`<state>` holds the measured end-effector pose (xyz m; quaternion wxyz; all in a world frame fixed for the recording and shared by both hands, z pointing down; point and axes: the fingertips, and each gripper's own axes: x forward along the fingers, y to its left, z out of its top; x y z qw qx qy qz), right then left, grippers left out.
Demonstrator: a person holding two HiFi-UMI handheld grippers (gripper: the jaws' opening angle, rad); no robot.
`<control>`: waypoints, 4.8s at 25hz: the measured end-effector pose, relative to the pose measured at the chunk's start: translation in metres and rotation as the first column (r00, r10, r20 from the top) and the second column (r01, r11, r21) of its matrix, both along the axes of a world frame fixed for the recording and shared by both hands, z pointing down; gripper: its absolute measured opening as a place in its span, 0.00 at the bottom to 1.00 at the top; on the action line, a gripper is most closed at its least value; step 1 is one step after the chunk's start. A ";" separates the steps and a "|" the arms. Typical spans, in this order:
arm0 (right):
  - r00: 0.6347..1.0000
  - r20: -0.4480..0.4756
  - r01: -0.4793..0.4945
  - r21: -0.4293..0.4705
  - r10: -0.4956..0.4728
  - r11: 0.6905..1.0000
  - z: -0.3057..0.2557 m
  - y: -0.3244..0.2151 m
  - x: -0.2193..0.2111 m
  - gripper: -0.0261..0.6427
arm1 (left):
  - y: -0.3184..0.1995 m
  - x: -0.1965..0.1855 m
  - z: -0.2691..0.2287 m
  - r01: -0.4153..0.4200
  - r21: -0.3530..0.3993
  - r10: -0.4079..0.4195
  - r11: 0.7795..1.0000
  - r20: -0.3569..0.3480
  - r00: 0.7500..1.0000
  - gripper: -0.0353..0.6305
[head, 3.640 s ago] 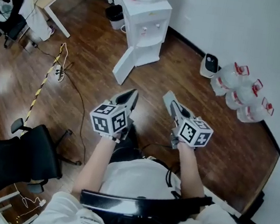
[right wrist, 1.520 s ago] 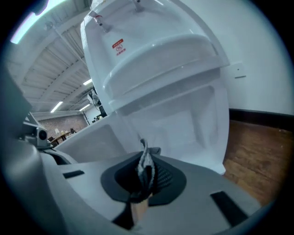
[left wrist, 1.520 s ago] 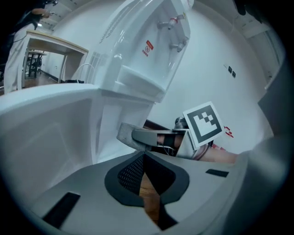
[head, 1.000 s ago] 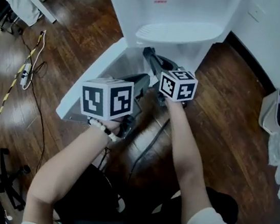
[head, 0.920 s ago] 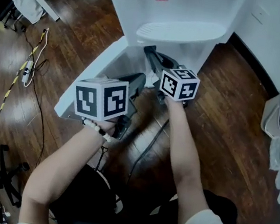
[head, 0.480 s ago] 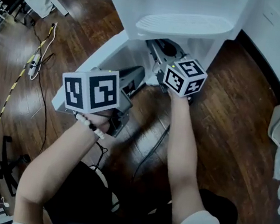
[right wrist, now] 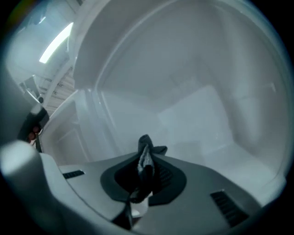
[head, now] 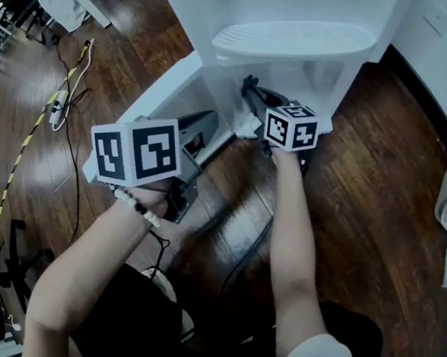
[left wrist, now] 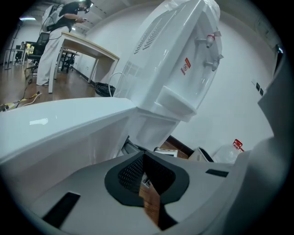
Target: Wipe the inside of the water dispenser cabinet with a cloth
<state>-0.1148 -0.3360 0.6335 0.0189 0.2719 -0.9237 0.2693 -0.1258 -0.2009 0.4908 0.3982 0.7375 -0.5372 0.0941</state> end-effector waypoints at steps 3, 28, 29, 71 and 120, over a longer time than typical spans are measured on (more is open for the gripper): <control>1.000 -0.024 -0.001 -0.113 -0.001 0.994 0.030 -0.001 -0.004 0.10 | 0.006 -0.001 0.001 -0.006 -0.004 0.006 1.000 0.011 1.000 0.03; 0.990 0.089 0.083 0.286 -0.112 0.955 -0.114 -0.028 -0.017 0.10 | 0.016 0.006 -0.004 -0.032 -0.002 0.032 0.999 0.016 0.999 0.03; 0.988 0.113 0.059 0.337 -0.103 0.940 -0.127 -0.030 -0.017 0.10 | 0.016 0.007 -0.004 -0.034 -0.003 0.034 0.999 0.016 0.999 0.03; 0.973 0.109 -0.228 0.296 0.204 0.928 -0.068 -0.108 -0.012 0.10 | 0.026 0.015 0.005 -0.063 -0.051 0.063 0.997 0.004 0.998 0.03; 0.785 -0.023 -0.611 -0.201 0.620 0.766 0.046 -0.138 0.076 0.10 | 0.029 0.040 -0.012 -0.115 -0.034 0.116 0.993 0.002 0.993 0.03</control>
